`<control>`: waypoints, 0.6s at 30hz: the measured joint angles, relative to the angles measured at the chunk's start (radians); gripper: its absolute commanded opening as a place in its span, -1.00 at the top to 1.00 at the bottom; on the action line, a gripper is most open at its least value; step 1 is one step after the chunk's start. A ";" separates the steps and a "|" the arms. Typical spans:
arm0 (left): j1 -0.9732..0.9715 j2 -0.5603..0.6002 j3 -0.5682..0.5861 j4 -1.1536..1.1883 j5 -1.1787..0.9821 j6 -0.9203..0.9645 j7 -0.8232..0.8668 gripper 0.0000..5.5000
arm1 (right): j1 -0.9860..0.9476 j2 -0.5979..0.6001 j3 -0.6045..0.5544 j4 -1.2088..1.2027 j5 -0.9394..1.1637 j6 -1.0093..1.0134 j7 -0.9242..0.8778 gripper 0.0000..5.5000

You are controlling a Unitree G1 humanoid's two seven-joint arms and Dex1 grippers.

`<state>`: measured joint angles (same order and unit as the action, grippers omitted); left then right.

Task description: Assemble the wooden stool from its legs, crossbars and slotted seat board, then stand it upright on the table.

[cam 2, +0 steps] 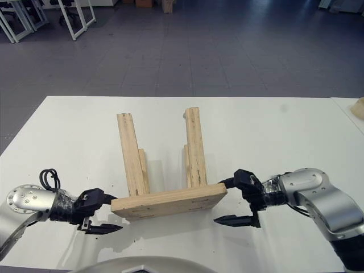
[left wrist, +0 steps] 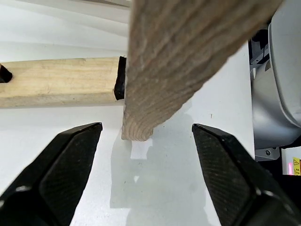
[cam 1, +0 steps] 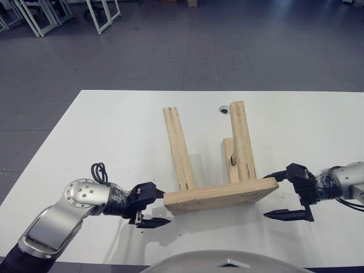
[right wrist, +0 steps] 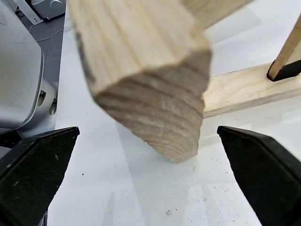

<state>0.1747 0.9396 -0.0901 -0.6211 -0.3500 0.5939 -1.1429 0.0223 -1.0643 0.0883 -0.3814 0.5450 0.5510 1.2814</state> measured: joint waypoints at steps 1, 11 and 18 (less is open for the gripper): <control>-0.022 -0.016 -0.014 -0.002 -0.009 0.016 0.014 -0.29 | -0.006 0.012 0.007 -0.003 0.000 0.006 -0.006 -0.87; -0.087 -0.109 -0.029 -0.061 -0.173 0.169 0.127 -0.05 | -0.046 0.035 0.024 0.029 -0.012 0.024 0.017 -0.16; -0.109 -0.110 -0.029 -0.047 -0.195 0.182 0.147 0.35 | -0.091 0.049 0.020 -0.009 0.027 0.083 0.018 0.31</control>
<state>0.0655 0.8300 -0.1187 -0.6679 -0.5450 0.7758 -0.9957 -0.0690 -1.0150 0.1083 -0.3904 0.5723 0.6336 1.2996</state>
